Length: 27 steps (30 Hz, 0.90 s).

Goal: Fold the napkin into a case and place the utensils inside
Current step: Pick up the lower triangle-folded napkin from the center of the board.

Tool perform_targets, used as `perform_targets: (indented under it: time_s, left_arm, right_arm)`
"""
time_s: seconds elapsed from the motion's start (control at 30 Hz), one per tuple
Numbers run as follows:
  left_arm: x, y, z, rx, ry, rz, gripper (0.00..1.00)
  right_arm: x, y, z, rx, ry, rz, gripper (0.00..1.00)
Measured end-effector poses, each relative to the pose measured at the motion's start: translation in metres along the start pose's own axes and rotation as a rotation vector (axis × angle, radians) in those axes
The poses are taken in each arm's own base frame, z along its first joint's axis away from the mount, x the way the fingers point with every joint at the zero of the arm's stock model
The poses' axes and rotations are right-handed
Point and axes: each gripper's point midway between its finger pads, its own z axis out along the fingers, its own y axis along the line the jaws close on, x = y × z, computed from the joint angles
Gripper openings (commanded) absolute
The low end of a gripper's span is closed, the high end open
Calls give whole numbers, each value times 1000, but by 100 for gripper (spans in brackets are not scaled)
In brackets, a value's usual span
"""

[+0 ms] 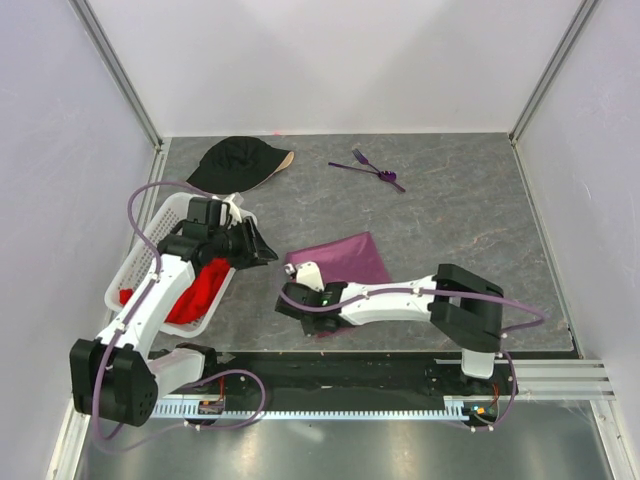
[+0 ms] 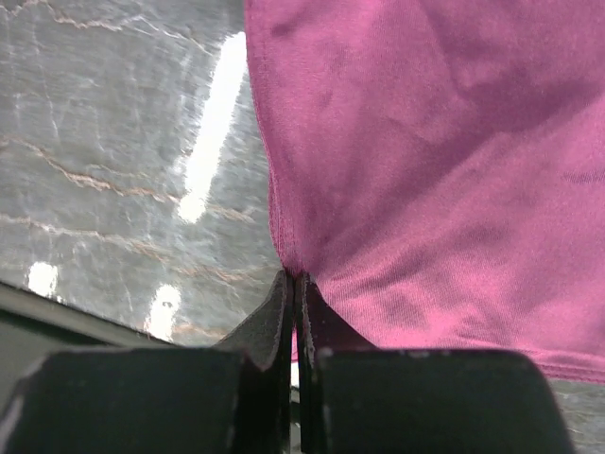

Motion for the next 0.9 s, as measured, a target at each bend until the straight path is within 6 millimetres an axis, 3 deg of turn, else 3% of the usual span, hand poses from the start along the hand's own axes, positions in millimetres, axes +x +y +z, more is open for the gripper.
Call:
perform_targets:
  time_s: [0.27,0.9]
  left_arm:
    - [16,6,30,65,97,-45,51]
    - [18,5,67,142,149,-118,56]
  right_arm:
    - [-8,-11,-13,-138,7,91,0]
    - [-20,-17,-29,-394,24,241,0]
